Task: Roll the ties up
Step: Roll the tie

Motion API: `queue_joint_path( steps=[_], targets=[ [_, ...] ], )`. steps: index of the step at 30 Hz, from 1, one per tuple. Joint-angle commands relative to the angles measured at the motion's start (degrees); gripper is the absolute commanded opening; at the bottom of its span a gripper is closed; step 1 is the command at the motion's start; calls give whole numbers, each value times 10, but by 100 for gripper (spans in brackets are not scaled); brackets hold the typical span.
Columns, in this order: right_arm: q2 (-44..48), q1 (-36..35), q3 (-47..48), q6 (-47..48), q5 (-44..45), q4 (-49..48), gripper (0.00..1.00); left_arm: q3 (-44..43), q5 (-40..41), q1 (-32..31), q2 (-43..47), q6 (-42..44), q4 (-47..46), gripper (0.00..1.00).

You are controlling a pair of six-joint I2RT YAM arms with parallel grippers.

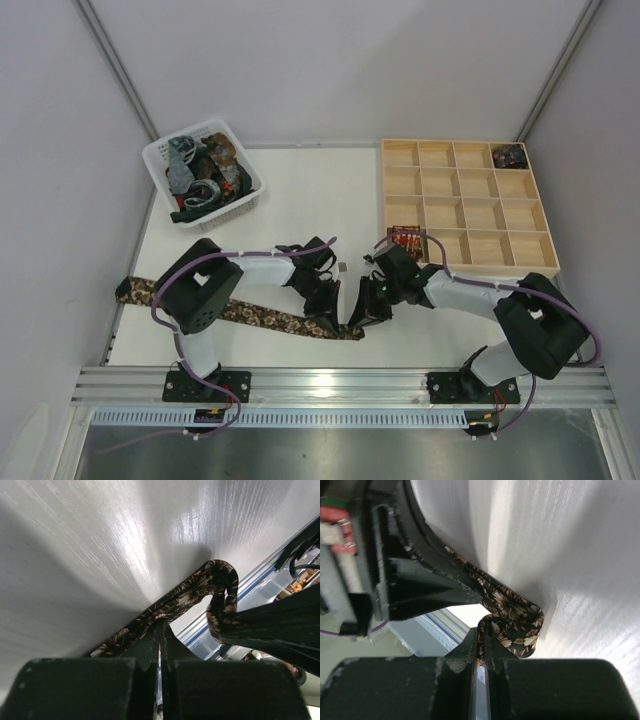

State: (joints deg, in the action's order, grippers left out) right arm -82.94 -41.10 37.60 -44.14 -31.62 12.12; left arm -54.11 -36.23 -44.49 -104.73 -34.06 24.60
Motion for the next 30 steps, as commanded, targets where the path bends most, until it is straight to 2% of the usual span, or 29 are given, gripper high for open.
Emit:
queue_joint_path(
  steps=[1, 22, 23, 25, 26, 29, 30],
  targets=[
    [-29, -11, 20, -3, -7, -31, 0, 16, 37, 0, 2, 9, -8, 0],
    [-107, -25, 32, -15, 12, -78, 1, 15, 36, 0, 10, 15, 4, 0],
    [-108, -26, 32, -15, 10, -81, 3, 16, 38, 0, 13, 17, 5, 0],
    [-107, -27, 30, -17, 6, -84, 13, 15, 49, 0, 25, 22, 18, 0],
    [-105, -26, 27, -20, 3, -87, 21, 15, 55, 1, 36, 28, 22, 0],
    [-88, -26, 18, -27, 0, -98, 31, 13, 61, 2, 50, 33, 40, 0],
    [-83, -25, 12, -28, 0, -103, 39, 14, 62, 4, 60, 36, 41, 0]
  ],
)
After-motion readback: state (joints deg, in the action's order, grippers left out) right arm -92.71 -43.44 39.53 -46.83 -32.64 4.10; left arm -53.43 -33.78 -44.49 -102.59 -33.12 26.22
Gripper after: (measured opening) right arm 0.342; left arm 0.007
